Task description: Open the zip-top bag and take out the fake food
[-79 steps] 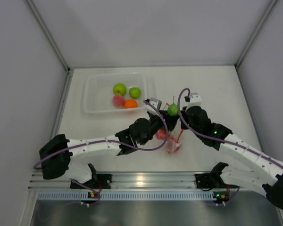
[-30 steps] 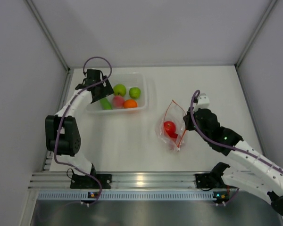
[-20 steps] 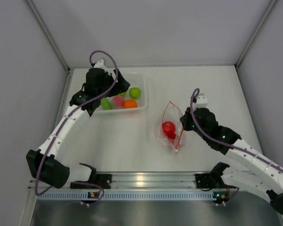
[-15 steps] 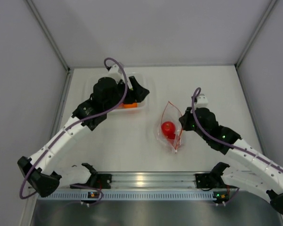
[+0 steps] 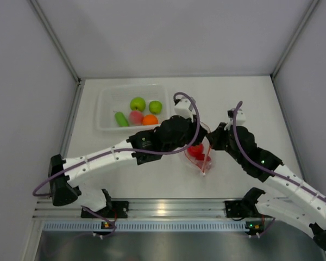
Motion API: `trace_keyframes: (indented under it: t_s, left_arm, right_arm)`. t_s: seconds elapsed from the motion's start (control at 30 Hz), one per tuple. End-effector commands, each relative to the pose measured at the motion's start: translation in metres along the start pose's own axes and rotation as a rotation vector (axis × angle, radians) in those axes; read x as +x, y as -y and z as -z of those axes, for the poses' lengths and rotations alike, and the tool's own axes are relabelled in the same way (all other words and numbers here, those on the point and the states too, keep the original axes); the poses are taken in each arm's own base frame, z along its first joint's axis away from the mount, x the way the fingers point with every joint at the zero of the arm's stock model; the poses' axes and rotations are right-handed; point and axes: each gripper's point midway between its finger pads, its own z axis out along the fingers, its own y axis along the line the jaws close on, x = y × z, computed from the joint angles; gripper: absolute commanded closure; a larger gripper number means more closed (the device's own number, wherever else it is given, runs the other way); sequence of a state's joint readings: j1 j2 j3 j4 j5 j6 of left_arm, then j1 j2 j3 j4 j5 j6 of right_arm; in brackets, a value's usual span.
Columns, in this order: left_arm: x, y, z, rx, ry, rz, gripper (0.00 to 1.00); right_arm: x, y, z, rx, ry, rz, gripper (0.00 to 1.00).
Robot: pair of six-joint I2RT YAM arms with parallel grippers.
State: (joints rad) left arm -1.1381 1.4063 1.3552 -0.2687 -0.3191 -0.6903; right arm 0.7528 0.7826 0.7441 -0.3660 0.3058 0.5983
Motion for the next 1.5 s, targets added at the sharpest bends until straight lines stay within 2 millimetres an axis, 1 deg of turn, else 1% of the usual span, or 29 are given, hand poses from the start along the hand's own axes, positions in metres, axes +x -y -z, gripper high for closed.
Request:
trace_keyframes:
  t_s: [0.0,0.03,0.07,0.1,0.17,0.2,0.23,0.27,0.33,0.4,0.43,0.47,0.53,0.6,0.63,0.67,0.7,0.73,0.77,0.8,0.9,0.93,0.97,1.03,1.13,1.17,1.3,1.4,1.47]
  left_arm:
    - [-0.009,0.008,-0.015,-0.052,0.095,0.03,0.76]
    - [-0.002,0.005,-0.019,-0.067,0.087,0.039,0.8]
    - [0.006,-0.001,-0.024,-0.089,0.076,0.048,0.9]
    - [0.014,-0.006,-0.029,-0.107,0.066,0.055,0.91]
    - [0.037,-0.021,-0.044,-0.162,0.031,0.034,0.92]
    - [0.04,-0.026,-0.048,-0.187,0.036,0.034,0.92]
    - [0.051,-0.034,-0.055,-0.216,0.023,0.023,0.92]
    - [0.054,-0.039,-0.058,-0.234,0.022,0.013,0.92]
    - [0.063,-0.051,-0.067,-0.284,0.021,-0.022,0.89]
    - [0.07,-0.057,-0.075,-0.305,0.003,-0.076,0.84]
    - [0.082,-0.065,-0.083,-0.334,-0.019,-0.104,0.81]
    - [0.081,-0.064,-0.088,-0.34,-0.018,-0.115,0.79]
    - [0.1,-0.075,-0.099,-0.372,-0.066,-0.152,0.78]
    - [0.105,-0.077,-0.107,-0.373,-0.086,-0.173,0.75]
    - [0.117,-0.084,-0.113,-0.386,-0.118,-0.186,0.74]
    - [0.122,-0.087,-0.115,-0.391,-0.136,-0.187,0.74]
    - [0.122,-0.089,-0.118,-0.4,-0.141,-0.188,0.72]
    - [0.128,-0.095,-0.119,-0.418,-0.158,-0.199,0.7]
    - [0.13,-0.098,-0.12,-0.429,-0.159,-0.204,0.63]
    - [0.135,-0.101,-0.122,-0.437,-0.165,-0.209,0.6]
    - [0.138,-0.11,-0.127,-0.464,-0.174,-0.244,0.53]
    - [0.135,-0.109,-0.128,-0.472,-0.167,-0.248,0.51]
    - [0.137,-0.113,-0.127,-0.488,-0.179,-0.27,0.45]
    - [0.135,-0.115,-0.127,-0.499,-0.177,-0.284,0.44]
    - [0.136,-0.117,-0.129,-0.501,-0.182,-0.295,0.33]
    - [0.137,-0.118,-0.131,-0.498,-0.191,-0.3,0.32]
    - [0.15,-0.138,-0.133,-0.547,-0.223,-0.328,0.29]
    - [0.155,-0.148,-0.137,-0.567,-0.233,-0.339,0.25]
    - [0.156,-0.154,-0.14,-0.573,-0.245,-0.345,0.19]
  right_arm:
    - [-0.016,-0.011,0.002,-0.031,0.069,-0.035,1.0]
    - [-0.016,-0.01,0.002,-0.025,0.07,-0.032,1.0]
    - [-0.017,-0.007,0.002,-0.012,0.075,-0.033,1.0]
    - [-0.017,-0.006,0.002,-0.006,0.077,-0.031,1.0]
    - [-0.016,0.0,0.003,0.019,0.079,-0.021,1.0]
    - [-0.018,0.004,0.003,0.038,0.086,-0.017,1.0]
    - [-0.016,0.006,0.004,0.047,0.078,-0.013,1.0]
    - [-0.015,0.008,0.004,0.054,0.077,-0.006,1.0]
    - [-0.012,0.014,0.004,0.077,0.07,0.007,1.0]
    - [-0.008,0.023,0.006,0.115,0.058,0.031,1.0]
    - [-0.006,0.025,0.006,0.122,0.053,0.039,1.0]
    - [-0.004,0.029,0.008,0.132,0.045,0.056,1.0]
    - [0.0,0.035,0.009,0.152,0.035,0.065,1.0]
    - [0.007,0.042,0.011,0.165,0.022,0.076,1.0]
    - [0.008,0.045,0.012,0.17,0.021,0.076,1.0]
    - [0.009,0.046,0.013,0.174,0.022,0.076,1.0]
    - [0.012,0.05,0.014,0.18,0.021,0.078,1.0]
    - [0.013,0.052,0.015,0.18,0.022,0.075,1.0]
    - [0.014,0.051,0.016,0.172,0.021,0.072,1.0]
    - [0.017,0.052,0.015,0.171,0.014,0.072,1.0]
    - [0.022,0.053,0.014,0.17,-0.001,0.075,1.0]
    - [0.024,0.055,0.015,0.173,-0.006,0.081,1.0]
    - [0.023,0.054,0.015,0.167,-0.005,0.081,1.0]
    - [0.026,0.055,0.015,0.164,-0.01,0.081,1.0]
    - [0.032,0.057,0.015,0.164,-0.017,0.072,1.0]
    - [0.034,0.056,0.014,0.157,-0.023,0.072,1.0]
    - [0.033,0.056,0.016,0.15,-0.019,0.072,1.0]
    - [0.032,0.055,0.016,0.144,-0.016,0.082,1.0]
    - [0.031,0.057,0.016,0.153,-0.014,0.085,1.0]
